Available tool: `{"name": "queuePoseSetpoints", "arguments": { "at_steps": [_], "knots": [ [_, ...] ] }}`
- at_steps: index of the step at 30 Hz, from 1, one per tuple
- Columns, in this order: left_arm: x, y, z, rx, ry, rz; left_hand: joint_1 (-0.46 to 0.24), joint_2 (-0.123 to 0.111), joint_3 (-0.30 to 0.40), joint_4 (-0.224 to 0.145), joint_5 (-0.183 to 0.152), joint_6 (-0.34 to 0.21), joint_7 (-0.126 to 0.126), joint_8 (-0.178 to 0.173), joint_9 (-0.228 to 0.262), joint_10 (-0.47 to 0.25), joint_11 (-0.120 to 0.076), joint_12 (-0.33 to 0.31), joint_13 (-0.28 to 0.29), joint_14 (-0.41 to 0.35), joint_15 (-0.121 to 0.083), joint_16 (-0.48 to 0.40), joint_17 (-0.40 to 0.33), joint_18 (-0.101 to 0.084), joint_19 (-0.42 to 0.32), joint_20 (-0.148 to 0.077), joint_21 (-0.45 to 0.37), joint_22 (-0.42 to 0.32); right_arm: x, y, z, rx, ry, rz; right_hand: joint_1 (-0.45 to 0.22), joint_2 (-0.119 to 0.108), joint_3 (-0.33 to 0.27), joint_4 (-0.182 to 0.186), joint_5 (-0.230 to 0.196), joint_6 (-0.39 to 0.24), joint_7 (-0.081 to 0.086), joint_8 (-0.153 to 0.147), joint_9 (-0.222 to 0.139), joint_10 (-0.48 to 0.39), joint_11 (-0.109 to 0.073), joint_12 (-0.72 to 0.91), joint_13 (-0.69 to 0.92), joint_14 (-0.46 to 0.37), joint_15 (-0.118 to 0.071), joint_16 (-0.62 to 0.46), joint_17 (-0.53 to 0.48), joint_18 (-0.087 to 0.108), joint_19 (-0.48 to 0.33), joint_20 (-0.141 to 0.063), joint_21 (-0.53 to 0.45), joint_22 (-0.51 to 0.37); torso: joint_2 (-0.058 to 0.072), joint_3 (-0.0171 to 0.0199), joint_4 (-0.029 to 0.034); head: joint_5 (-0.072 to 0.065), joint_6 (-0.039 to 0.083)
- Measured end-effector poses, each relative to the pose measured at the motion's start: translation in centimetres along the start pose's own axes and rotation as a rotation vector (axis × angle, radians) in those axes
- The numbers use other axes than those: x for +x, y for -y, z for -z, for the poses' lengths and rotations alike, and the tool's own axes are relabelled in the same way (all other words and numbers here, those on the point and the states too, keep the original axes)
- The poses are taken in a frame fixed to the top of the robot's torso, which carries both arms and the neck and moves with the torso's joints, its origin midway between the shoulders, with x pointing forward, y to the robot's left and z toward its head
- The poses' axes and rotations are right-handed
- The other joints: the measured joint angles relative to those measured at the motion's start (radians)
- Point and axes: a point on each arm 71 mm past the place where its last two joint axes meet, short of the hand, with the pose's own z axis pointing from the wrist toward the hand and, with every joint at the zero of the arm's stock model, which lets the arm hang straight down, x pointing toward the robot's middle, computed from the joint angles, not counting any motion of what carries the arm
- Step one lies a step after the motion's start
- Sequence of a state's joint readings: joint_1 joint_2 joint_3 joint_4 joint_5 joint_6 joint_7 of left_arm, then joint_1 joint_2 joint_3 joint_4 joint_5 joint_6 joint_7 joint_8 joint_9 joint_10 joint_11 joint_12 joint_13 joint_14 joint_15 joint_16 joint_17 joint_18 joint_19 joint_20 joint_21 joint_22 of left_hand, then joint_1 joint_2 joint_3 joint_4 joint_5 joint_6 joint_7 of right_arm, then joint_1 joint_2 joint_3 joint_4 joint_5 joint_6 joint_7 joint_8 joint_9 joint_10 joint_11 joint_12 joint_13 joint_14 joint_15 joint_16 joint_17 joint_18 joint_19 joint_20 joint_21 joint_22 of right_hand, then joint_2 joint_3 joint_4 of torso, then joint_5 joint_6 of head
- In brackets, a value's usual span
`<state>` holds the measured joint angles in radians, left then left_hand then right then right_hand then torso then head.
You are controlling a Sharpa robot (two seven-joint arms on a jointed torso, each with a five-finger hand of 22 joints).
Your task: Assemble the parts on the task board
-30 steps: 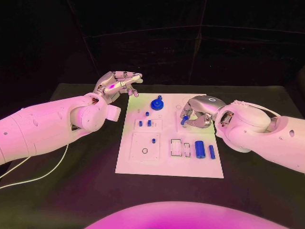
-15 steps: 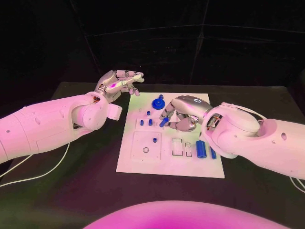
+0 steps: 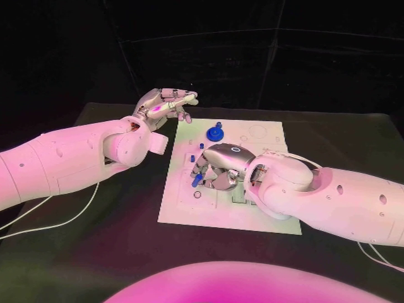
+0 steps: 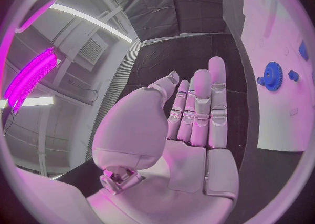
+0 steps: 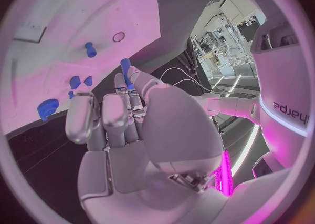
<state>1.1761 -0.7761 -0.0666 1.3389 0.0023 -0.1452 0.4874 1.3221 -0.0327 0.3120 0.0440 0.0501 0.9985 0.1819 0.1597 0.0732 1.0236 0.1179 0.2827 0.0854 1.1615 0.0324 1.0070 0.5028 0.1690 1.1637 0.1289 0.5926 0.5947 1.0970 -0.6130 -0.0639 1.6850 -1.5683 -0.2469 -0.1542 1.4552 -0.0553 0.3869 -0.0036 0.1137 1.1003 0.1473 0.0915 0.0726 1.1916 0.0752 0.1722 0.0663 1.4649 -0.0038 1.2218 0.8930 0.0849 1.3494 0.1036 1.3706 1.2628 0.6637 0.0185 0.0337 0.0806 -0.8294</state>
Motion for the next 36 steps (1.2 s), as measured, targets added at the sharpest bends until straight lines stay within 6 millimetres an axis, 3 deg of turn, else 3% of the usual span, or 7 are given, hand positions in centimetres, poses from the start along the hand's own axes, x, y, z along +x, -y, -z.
{"name": "queuePoseSetpoints", "arguments": {
  "at_steps": [9, 36],
  "knots": [
    [0.2, 0.0, -0.1, 0.0, -0.003, 0.001, 0.0, 0.0, 0.0, 0.0, 0.0, 0.0, 0.0, 0.0, 0.0, 0.0, 0.0, 0.005, 0.0, 0.0, 0.0, 0.0, -0.002, 0.0, 0.0, 0.0, 0.0, -0.002, 1.3, 0.1, -0.6, -0.002, -0.057, 0.024, 0.0, 0.0, 0.005, 0.0, 0.005, -0.001, -0.001, -0.003, -0.001, 0.0, 0.0, -0.004, 0.0, 0.0, 0.0, 0.0, -0.001, 0.0, 0.0, 0.0, 0.0, -0.002, -0.001, 0.0014, -0.0013, 0.006, -0.005],
    [0.2, -0.1, -0.2, 0.0, -0.005, 0.002, 0.0, 0.0, 0.0, 0.0, 0.0, 0.0, 0.0, 0.0, 0.0, 0.0, 0.0, 0.005, 0.001, 0.0, 0.0, 0.0, -0.002, 0.0, 0.0, 0.0, 0.0, -0.002, 2.3, 0.4, -1.1, 0.036, -0.135, 0.1, -0.009, -0.009, 0.008, 0.003, 0.005, -0.001, 0.002, -0.003, -0.002, 0.0, 0.0, -0.007, 0.0, 0.0, 0.0, 0.0, -0.011, 0.0, 0.0, 0.0, 0.0, -0.006, 0.0, 0.0008, -0.0019, 0.011, -0.018]
  ]
}}
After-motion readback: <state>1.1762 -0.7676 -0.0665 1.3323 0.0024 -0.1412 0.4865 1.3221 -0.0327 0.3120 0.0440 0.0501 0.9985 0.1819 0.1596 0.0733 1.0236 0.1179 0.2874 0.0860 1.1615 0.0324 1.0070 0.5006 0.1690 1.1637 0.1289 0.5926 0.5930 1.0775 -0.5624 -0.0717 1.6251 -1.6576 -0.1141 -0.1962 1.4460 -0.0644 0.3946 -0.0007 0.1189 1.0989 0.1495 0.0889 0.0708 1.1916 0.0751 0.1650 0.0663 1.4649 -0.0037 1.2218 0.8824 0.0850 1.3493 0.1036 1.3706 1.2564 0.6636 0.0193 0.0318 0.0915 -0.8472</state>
